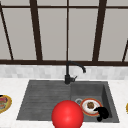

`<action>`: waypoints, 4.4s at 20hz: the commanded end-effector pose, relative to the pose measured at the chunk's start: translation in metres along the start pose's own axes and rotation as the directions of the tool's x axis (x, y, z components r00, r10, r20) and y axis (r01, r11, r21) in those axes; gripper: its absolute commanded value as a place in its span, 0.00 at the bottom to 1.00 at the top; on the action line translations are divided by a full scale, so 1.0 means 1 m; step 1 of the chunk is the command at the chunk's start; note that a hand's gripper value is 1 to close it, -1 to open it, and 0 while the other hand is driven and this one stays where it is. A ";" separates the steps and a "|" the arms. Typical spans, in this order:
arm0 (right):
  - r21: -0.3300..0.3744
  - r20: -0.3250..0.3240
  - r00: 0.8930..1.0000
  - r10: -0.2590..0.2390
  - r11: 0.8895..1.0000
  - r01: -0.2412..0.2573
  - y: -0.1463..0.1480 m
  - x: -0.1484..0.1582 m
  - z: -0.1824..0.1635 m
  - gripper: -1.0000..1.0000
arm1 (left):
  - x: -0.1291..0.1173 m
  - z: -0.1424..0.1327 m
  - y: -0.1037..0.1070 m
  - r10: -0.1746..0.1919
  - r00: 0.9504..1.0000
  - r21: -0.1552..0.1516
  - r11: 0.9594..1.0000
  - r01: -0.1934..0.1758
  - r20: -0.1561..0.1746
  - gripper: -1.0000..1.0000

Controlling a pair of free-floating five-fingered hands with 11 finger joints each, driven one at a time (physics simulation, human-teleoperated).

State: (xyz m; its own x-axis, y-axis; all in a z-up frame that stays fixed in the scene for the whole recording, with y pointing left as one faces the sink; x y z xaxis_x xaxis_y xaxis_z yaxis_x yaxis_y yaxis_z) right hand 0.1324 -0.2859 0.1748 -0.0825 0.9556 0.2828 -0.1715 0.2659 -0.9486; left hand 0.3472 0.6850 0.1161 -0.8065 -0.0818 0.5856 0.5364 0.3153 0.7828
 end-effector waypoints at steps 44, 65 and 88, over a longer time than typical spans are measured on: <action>0.000 0.000 1.000 0.000 1.000 0.000 0.000 0.000 0.000 0.50 | 0.105 -0.080 0.103 -0.147 0.977 0.059 0.988 0.139 0.155 1.00; 0.000 0.000 1.000 0.000 1.000 0.000 0.000 0.000 0.000 0.50 | 0.134 -0.181 0.062 -0.148 0.980 0.066 0.988 0.140 0.132 1.00; 0.000 0.000 1.000 0.000 1.000 0.000 0.000 0.000 0.000 0.50 | 0.137 -0.337 0.024 -0.150 0.984 0.030 0.989 0.148 0.098 1.00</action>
State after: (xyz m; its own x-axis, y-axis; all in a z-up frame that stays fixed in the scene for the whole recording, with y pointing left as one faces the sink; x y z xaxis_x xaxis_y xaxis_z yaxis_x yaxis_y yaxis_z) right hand 0.1324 -0.2859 0.1748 -0.0825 0.9556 0.2828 -0.1715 0.2659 -0.9486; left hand 0.3296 0.3845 0.2854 -0.8982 -0.0251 0.4389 0.4037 0.3483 0.8460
